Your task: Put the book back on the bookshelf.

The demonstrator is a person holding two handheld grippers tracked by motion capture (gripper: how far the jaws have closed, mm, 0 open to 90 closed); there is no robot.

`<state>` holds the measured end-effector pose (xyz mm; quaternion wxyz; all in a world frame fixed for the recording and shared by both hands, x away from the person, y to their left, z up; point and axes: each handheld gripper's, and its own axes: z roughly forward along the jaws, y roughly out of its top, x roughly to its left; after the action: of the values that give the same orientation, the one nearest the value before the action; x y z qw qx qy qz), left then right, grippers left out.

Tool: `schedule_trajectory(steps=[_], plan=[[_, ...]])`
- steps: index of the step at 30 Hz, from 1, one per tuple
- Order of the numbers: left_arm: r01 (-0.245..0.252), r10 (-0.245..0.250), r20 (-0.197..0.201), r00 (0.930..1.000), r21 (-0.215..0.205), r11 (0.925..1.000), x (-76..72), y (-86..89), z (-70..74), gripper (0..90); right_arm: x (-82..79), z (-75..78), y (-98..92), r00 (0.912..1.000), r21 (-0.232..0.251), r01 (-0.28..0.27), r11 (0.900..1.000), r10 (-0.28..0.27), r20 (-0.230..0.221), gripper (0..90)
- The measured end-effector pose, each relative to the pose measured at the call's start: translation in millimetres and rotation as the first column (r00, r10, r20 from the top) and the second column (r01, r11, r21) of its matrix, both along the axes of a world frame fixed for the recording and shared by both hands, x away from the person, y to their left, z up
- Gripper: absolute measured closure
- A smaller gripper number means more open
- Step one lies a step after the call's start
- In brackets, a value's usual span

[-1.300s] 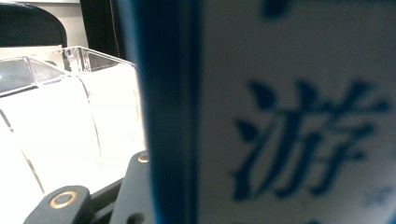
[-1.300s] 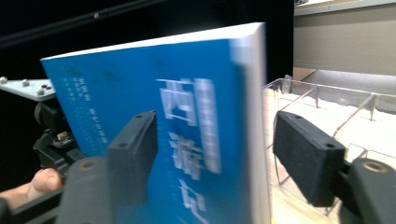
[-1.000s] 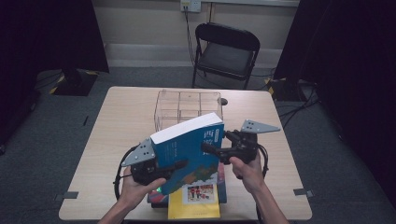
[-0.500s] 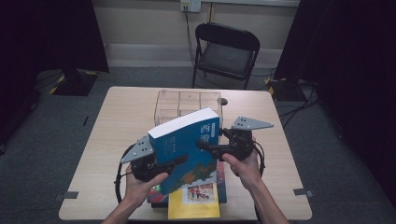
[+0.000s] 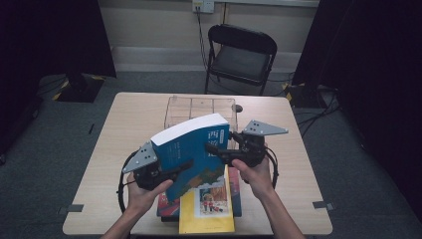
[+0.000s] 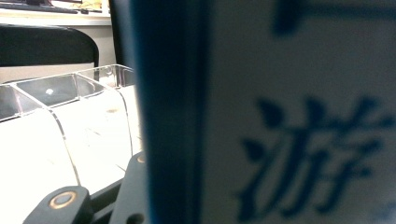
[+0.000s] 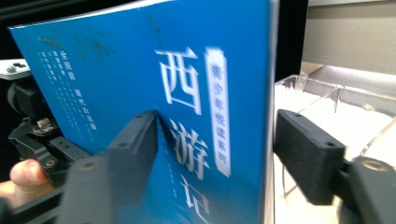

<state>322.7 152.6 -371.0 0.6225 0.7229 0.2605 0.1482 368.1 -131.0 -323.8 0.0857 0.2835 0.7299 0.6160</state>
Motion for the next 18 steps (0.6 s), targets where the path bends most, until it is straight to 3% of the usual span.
schedule_trajectory(steps=[2,5,8,11,14,18], plan=[[-0.028,0.028,-0.016,0.9995,-0.004,0.9996,-1.4,-1.3,0.6,61.3,-2.5,-6.2,-6.0,0.9995,-0.035,0.031,0.999,-0.032,-0.010,21.7],[-0.054,0.051,-0.069,0.9963,-0.051,0.9972,2.3,3.9,-1.4,61.4,-5.7,-20.2,-25.6,0.9965,-0.064,0.073,0.995,-0.075,-0.035,20.0],[-0.090,0.076,-0.146,0.9864,-0.092,0.9917,7.2,9.3,-2.1,61.5,-8.9,-33.1,-46.5,0.9894,-0.070,0.125,0.990,-0.129,-0.067,19.5],[-0.113,0.092,-0.187,0.9780,-0.105,0.9881,10.4,15.1,-2.4,61.6,-13.3,-50.1,-64.3,0.9801,-0.106,0.156,0.982,-0.168,-0.106,19.0],[-0.146,0.125,-0.200,0.9718,-0.096,0.9846,9.6,18.5,-1.6,61.6,-18.5,-67.6,-79.7,0.9688,-0.147,0.183,0.972,-0.204,-0.141,18.9],[-0.154,0.136,-0.194,0.9714,-0.080,0.9848,9.2,22.3,1.8,61.7,-23.1,-88.8,-98.7,0.9491,-0.211,0.216,0.953,-0.256,-0.184,16.9]])
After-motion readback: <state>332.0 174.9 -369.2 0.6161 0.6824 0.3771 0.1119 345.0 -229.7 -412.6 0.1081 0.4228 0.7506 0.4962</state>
